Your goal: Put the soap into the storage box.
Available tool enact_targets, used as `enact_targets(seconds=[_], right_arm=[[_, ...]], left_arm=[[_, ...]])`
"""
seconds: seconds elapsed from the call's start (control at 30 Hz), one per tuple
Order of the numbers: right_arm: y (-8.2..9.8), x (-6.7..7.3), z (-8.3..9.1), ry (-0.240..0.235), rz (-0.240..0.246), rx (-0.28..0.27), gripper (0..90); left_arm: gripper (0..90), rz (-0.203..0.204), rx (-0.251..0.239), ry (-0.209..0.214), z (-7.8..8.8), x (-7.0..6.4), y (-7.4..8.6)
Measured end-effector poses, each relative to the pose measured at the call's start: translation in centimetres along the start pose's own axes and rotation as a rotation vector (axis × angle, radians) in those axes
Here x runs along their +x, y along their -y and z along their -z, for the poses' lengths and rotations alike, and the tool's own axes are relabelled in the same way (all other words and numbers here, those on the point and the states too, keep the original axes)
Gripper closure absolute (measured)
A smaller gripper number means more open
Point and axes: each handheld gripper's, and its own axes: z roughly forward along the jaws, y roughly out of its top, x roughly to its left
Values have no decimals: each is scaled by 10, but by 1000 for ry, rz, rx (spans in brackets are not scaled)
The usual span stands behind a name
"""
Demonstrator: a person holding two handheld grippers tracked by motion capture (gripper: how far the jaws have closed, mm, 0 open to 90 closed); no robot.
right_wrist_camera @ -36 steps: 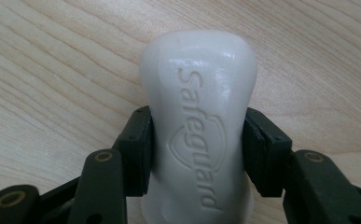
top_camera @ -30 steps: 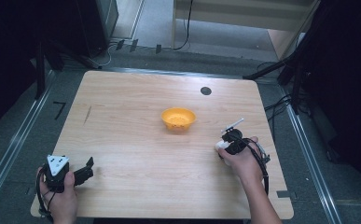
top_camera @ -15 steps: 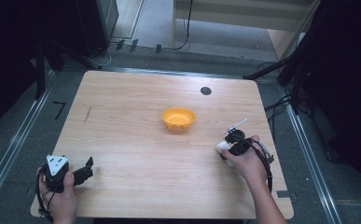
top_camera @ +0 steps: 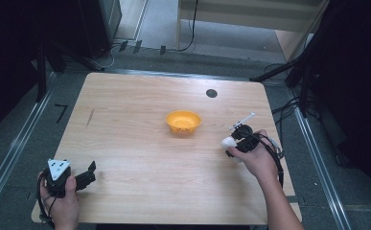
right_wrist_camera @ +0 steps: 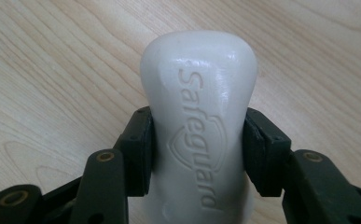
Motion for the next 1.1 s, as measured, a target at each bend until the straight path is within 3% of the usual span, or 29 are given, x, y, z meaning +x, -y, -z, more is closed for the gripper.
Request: enact_targets(seconds=[0.5,0.83,1.03,1.07,1.1], right_arm=[[-25,-4,11,-32,44,-35,511],[-41,-3,12,-30,126,8,511],[-49,0,13,-48,170,0,511],[-54,2,13,-37,207,9,511],[-55,2,13,-36,213,9,510]], left_arm=[[68,2,-2,2,0,0,0],[68,-1,-2,1,0,0,0],[68,-8,-1,-1,0,-1,0],[68,-11,3,-2,0,-1,0],[68,-13,2,-3,0,-1,0]])
